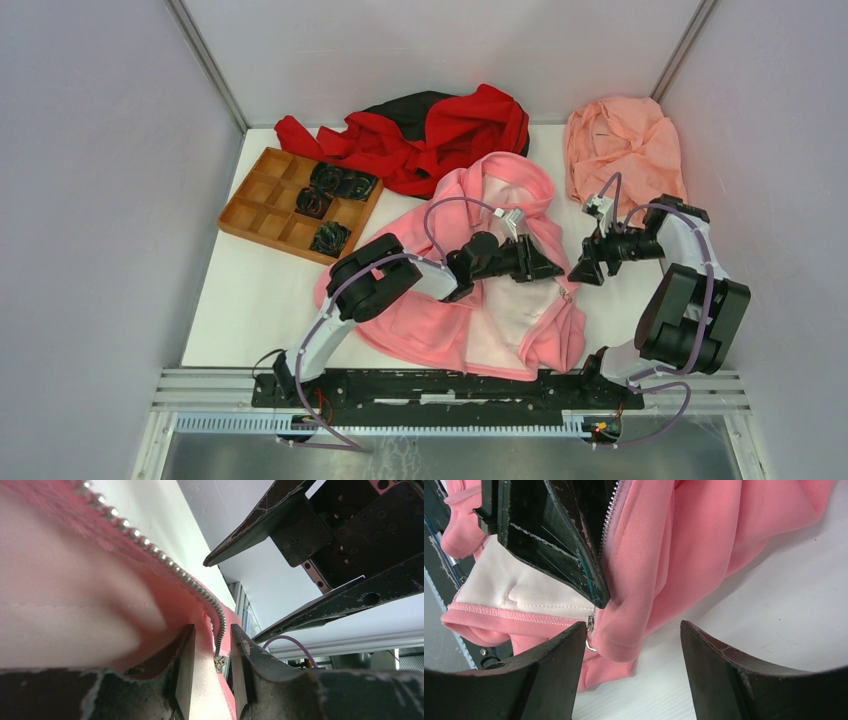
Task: Zip up the jacket
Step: Place the jacket at the center of the board.
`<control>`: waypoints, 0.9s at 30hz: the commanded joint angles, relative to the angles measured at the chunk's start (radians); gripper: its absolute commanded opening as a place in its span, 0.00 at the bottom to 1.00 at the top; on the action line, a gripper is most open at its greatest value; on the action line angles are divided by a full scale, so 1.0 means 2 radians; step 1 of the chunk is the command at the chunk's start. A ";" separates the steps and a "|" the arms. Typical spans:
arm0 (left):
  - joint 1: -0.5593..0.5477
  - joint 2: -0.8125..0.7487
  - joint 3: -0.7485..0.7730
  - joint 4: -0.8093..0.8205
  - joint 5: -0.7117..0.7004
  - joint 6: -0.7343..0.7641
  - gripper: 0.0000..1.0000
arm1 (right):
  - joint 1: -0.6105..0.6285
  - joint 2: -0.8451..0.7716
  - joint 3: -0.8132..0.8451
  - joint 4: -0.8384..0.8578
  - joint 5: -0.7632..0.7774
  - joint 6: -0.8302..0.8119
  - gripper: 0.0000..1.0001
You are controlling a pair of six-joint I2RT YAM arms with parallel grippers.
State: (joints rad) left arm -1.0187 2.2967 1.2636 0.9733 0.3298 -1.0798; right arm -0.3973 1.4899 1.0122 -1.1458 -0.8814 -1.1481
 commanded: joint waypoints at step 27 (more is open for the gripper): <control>-0.001 -0.200 -0.147 -0.110 -0.040 0.079 0.56 | -0.003 -0.029 0.019 -0.007 -0.013 -0.018 0.76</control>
State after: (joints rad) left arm -1.0187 2.0212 1.0122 0.8051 0.2855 -1.0378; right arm -0.3977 1.4887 1.0050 -1.1610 -0.8818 -1.1755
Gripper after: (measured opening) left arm 0.557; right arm 0.753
